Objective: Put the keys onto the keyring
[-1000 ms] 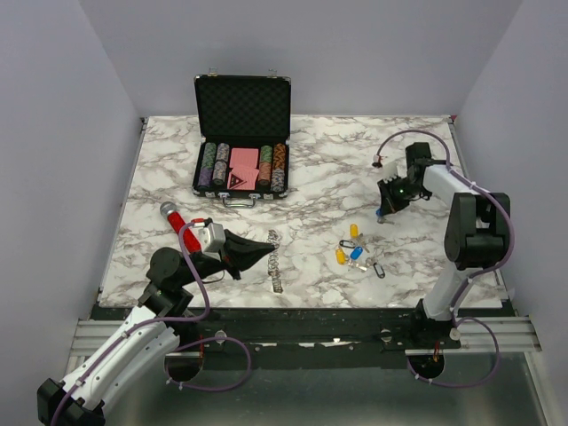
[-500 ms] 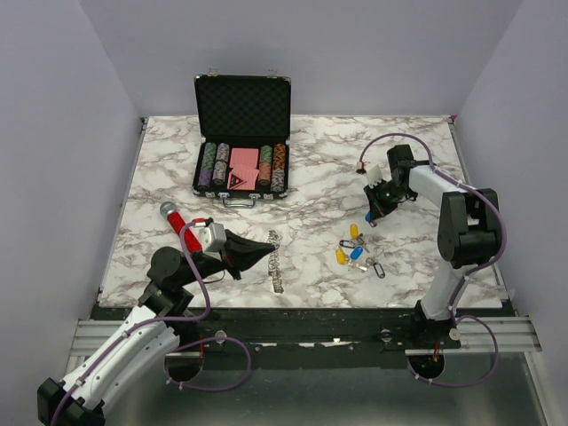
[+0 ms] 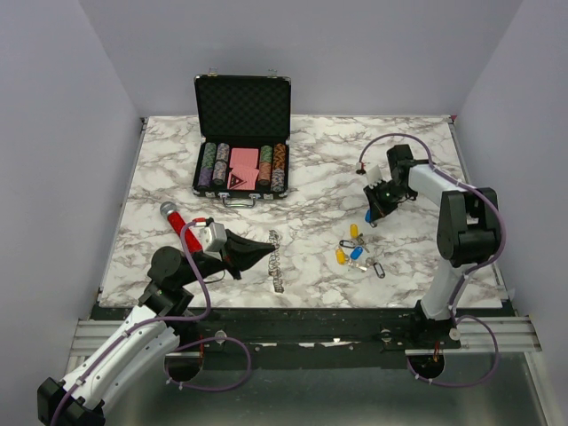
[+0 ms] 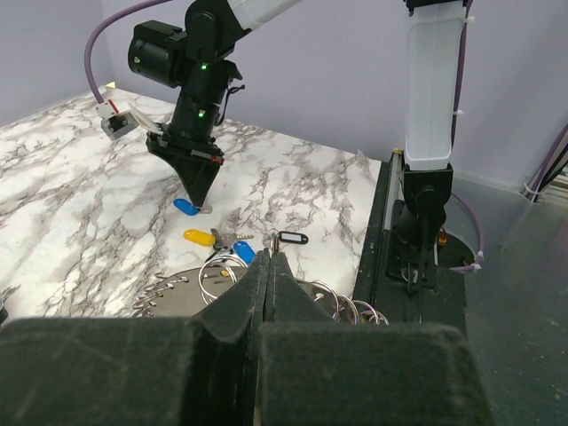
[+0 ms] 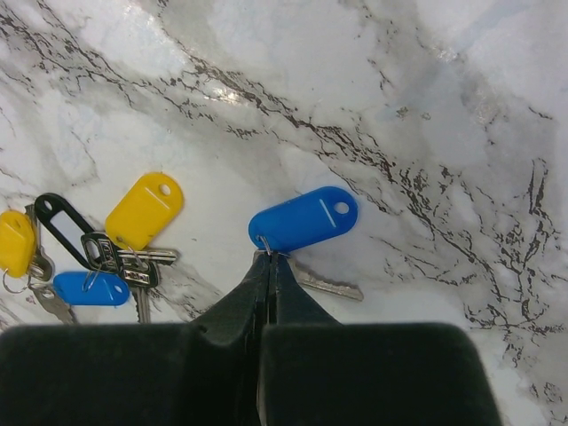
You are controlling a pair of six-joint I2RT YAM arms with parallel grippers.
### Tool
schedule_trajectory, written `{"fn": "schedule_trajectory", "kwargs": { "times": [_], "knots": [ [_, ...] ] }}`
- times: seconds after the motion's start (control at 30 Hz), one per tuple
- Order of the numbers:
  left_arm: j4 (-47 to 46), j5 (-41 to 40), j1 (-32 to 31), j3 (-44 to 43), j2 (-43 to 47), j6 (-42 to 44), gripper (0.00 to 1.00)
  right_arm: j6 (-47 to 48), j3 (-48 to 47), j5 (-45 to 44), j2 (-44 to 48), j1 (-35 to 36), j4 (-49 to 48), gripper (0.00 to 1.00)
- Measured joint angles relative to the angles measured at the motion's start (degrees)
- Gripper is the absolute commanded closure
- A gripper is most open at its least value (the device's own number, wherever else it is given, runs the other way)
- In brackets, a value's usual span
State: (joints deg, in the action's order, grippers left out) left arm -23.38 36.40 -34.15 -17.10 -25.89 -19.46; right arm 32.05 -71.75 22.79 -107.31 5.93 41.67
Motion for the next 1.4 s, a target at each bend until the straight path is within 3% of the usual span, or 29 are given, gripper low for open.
{"fn": "schedule_trajectory", "kwargs": {
  "times": [1.13, 1.23, 1.33, 1.4],
  "knots": [
    [0.42, 0.0, 0.0, 0.0, 0.0, 0.02, 1.0, 2.08, -1.18, 3.65, -1.68, 0.0, 3.32, 0.82],
    [0.42, -0.02, 0.0, 0.0, 0.0, 0.02, 1.0, 2.08, -1.29, 3.69, -1.92, 0.0, 3.43, 0.85],
    [0.44, -0.02, 0.0, 0.0, 0.0, 0.02, 1.0, 2.14, -1.29, 3.74, -1.97, 0.0, 3.48, 0.99],
    [0.44, -0.02, 0.0, 0.0, 0.0, 0.02, 1.0, 2.32, -1.31, 3.89, -2.01, 0.0, 3.56, 0.99]
  ]
}}
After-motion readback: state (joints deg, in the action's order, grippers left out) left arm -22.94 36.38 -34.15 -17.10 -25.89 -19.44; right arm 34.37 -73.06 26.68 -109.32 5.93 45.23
